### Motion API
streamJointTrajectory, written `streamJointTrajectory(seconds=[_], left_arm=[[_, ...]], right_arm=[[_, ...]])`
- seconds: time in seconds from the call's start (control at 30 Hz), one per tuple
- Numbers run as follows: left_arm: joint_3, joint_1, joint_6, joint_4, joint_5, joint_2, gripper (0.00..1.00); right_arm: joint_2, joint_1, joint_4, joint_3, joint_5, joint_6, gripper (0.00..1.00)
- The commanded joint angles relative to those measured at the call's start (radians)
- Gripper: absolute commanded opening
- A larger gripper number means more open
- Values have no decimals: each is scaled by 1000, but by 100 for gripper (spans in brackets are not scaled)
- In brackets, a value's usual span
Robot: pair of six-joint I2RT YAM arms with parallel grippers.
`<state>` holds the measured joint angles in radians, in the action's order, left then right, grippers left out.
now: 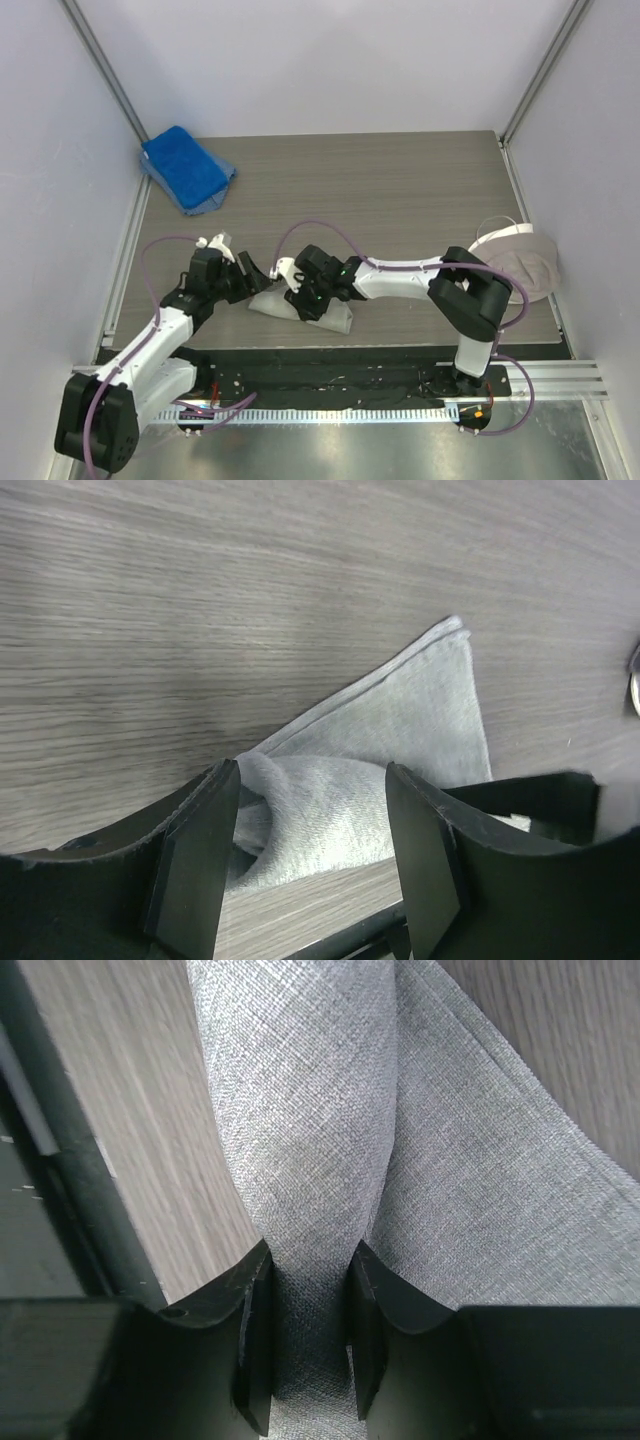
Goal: Fold the napkin, place the utensils inside, and roll it up
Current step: Roll the napkin with the utensil
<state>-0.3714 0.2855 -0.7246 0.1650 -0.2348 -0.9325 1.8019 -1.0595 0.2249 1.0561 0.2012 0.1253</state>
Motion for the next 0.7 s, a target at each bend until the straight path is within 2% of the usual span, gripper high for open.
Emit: streamJointTrajectory(seconds=[0.0, 0.2, 0.47, 0.53, 0.57, 0.6, 0.67], left_arm=[[5, -5, 10, 45, 57, 87, 64], [57, -5, -7, 13, 12, 139, 63], [112, -5, -27, -76, -54, 103, 56], [120, -5, -27, -107, -48, 87, 51], [121, -5, -26, -108, -47, 72, 43], [120, -5, -22, -108, -46, 64, 39], [117, -5, -21, -105, -46, 51, 26]], right_arm=[[99, 61, 39, -21, 326, -81, 35], [178, 157, 63, 13, 500, -118, 35], [261, 202, 109, 76, 563, -124, 35], [263, 201, 116, 85, 549, -124, 35], [258, 204, 114, 87, 537, -124, 36], [243, 202, 116, 88, 526, -124, 37], [222, 202, 129, 102, 474, -124, 43]])
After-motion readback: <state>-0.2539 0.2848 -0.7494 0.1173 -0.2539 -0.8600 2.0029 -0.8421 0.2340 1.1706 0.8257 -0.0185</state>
